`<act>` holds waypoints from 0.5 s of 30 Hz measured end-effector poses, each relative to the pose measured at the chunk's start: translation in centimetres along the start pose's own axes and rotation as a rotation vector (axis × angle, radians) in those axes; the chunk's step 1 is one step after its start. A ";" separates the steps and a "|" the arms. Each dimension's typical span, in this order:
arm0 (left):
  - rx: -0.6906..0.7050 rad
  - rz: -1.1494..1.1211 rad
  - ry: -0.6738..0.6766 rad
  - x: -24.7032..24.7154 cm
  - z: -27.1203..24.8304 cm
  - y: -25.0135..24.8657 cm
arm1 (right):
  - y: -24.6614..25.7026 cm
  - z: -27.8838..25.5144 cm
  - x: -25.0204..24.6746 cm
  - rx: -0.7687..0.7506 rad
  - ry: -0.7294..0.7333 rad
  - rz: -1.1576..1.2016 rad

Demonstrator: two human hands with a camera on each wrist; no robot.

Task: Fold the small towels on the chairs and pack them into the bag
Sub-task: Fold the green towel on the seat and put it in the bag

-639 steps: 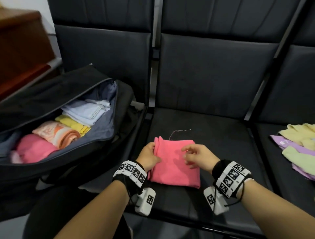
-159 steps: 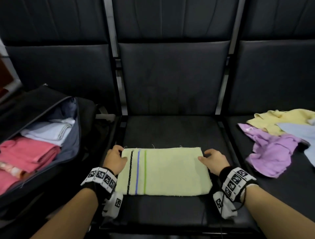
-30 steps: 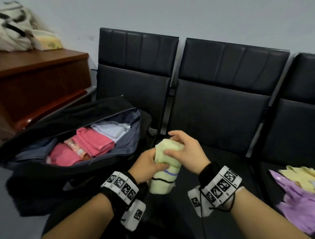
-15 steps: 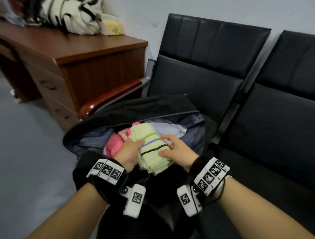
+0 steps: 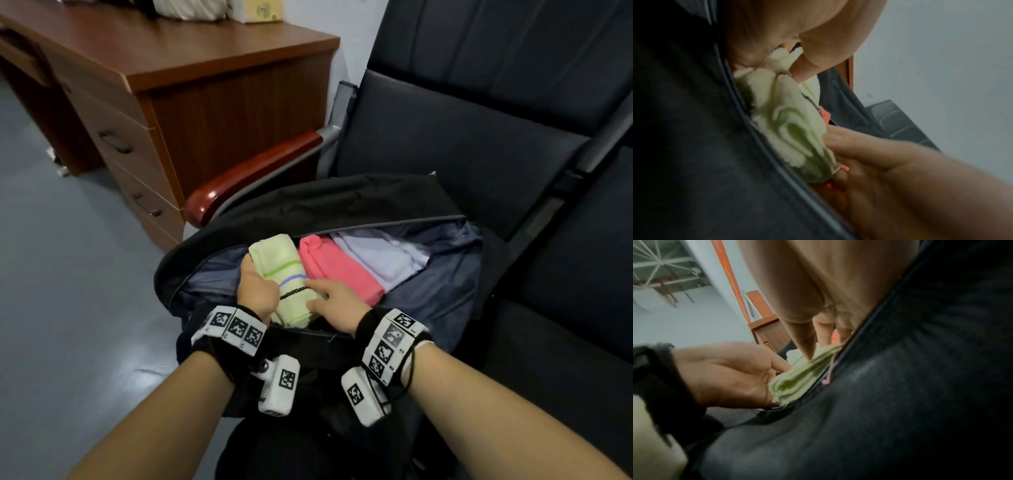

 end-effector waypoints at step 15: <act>0.221 0.711 -0.072 9.3 -12.7 -6.6 | 0.2 -13.1 -13.4 -0.090 -0.349 0.093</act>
Point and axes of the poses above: each hand's wrist, its own z-axis towards the middle knuckle, its own x-axis out of the palm, y = z × x, the point moved 7 cm from there along z, towards the middle knuckle, and after that the axes turned 11 degrees about -x, right-handed, at the moved point
